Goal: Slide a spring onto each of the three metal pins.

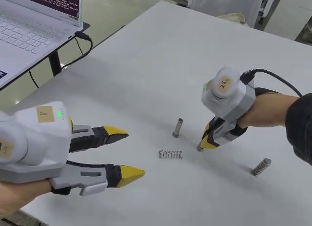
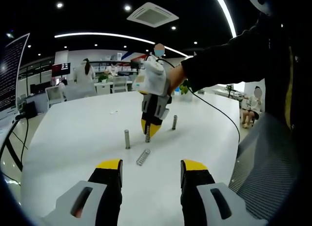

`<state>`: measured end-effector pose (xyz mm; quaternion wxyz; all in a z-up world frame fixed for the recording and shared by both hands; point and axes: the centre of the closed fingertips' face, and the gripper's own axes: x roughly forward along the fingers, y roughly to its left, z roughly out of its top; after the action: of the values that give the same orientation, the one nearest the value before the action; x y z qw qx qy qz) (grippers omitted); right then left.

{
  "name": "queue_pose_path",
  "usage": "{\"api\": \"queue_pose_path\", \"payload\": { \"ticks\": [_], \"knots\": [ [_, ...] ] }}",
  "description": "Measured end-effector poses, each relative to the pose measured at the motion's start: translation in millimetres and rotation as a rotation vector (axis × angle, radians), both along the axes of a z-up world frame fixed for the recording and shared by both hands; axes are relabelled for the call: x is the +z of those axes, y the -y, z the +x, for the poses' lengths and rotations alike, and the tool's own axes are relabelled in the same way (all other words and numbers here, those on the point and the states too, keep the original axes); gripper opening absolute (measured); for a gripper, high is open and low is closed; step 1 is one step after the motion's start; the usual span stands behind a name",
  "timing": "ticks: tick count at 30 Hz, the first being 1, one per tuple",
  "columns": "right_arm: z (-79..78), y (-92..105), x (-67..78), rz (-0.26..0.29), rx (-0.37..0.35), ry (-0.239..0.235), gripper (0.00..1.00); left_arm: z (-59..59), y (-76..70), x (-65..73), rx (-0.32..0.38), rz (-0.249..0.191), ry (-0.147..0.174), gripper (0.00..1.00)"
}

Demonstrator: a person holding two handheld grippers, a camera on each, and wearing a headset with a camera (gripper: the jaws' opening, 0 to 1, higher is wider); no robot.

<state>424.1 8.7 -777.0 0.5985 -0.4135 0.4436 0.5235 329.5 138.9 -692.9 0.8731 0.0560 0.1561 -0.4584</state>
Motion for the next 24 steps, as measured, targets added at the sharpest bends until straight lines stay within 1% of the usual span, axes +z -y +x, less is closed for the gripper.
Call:
{"api": "queue_pose_path", "payload": {
  "ticks": [8, 15, 19, 24],
  "knots": [
    [0.9, 6.5, -8.0, -0.026, 0.001, -0.002, 0.09, 2.5, 4.5, -1.4, -0.013, 0.006, -0.002, 0.42],
    [2.2, 6.5, -7.7, -0.013, -0.012, -0.001, 0.09, 4.0, 6.9, -2.5, -0.025, 0.012, -0.003, 0.41],
    [0.4, 7.4, -7.5, -0.003, -0.022, -0.006, 0.13, 3.7, 8.0, -2.6, -0.028, 0.012, -0.006, 0.41],
    [0.8, 8.0, -5.3, 0.015, -0.037, -0.002, 0.17, 1.9, 9.8, -4.7, -0.034, 0.015, -0.013, 0.41]
  ]
}}
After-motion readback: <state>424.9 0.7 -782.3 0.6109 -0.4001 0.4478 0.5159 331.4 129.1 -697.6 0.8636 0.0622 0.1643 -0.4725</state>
